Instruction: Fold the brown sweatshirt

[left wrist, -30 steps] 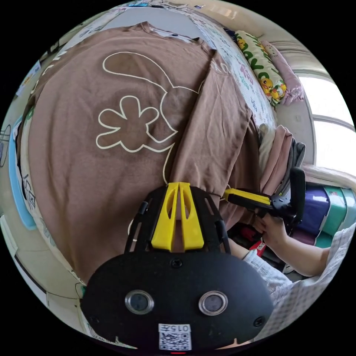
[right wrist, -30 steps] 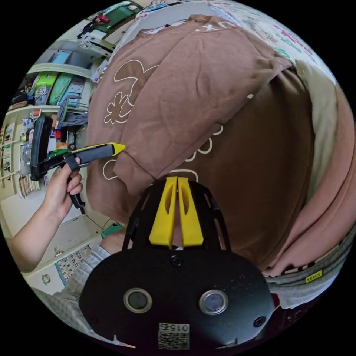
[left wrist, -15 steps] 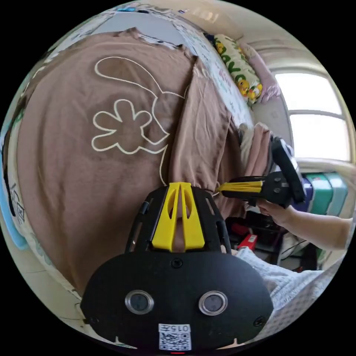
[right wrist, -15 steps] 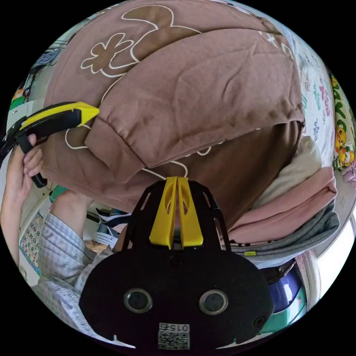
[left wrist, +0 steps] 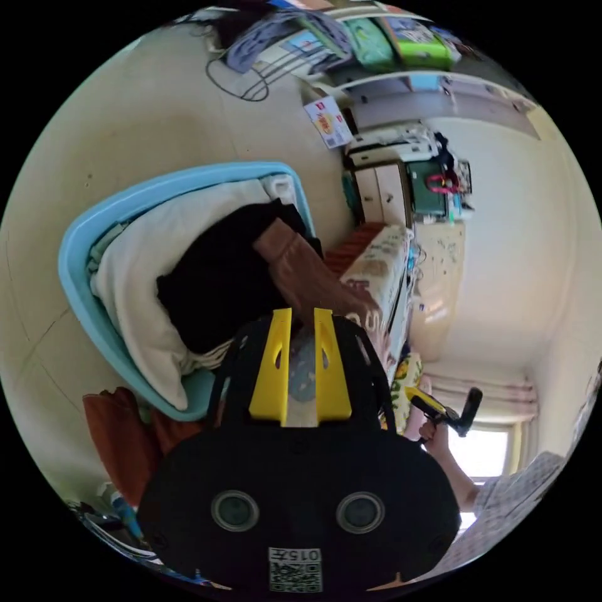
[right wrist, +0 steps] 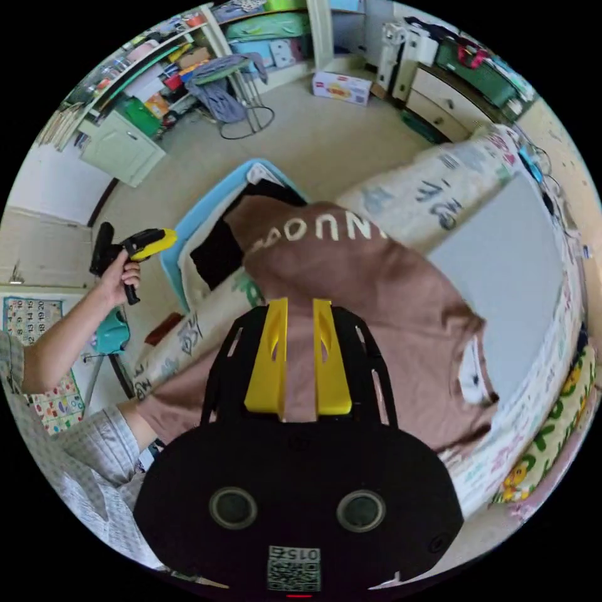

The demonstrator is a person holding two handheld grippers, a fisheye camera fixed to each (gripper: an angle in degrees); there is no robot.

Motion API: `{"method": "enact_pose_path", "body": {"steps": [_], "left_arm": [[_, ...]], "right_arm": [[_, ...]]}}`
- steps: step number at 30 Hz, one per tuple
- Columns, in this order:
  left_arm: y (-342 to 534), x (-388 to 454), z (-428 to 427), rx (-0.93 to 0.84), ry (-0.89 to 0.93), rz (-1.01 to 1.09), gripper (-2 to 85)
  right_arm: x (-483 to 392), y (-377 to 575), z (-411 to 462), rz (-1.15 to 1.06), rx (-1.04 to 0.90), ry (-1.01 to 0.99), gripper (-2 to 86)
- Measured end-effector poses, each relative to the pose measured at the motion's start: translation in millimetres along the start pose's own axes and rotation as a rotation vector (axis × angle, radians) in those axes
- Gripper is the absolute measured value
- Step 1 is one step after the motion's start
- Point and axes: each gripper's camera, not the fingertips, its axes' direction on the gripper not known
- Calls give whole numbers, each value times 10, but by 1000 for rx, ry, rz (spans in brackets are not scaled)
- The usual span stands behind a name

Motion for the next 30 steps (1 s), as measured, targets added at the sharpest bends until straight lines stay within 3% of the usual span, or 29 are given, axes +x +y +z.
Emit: {"method": "enact_pose_path", "body": {"steps": [3,8,14,18,24,30], "left_arm": [[-424,-179,249,-31,56,-18,59],[-882,-379,834,-140,10,-40,77],[-1026,-663,1148,-148,-6,-79,91],[-1067,-748,1252,-181,-51,-49,63],[-838,-708,898,-100,-9,26,10],[-150,-14,278,0,146,308,2]], "right_arm": [[-174,-1129,547,-104,0,-105,70],[-423,-2403,1758,-127,-286,-181,82],[-814,-2630,2326,-276,-391,69,98],[-853,-2546,2541,-288,-466,107,75],[-707,-2204,1888,-219,-302,-63,37],[-393,-1038,203,-245,33,-207,36]]}}
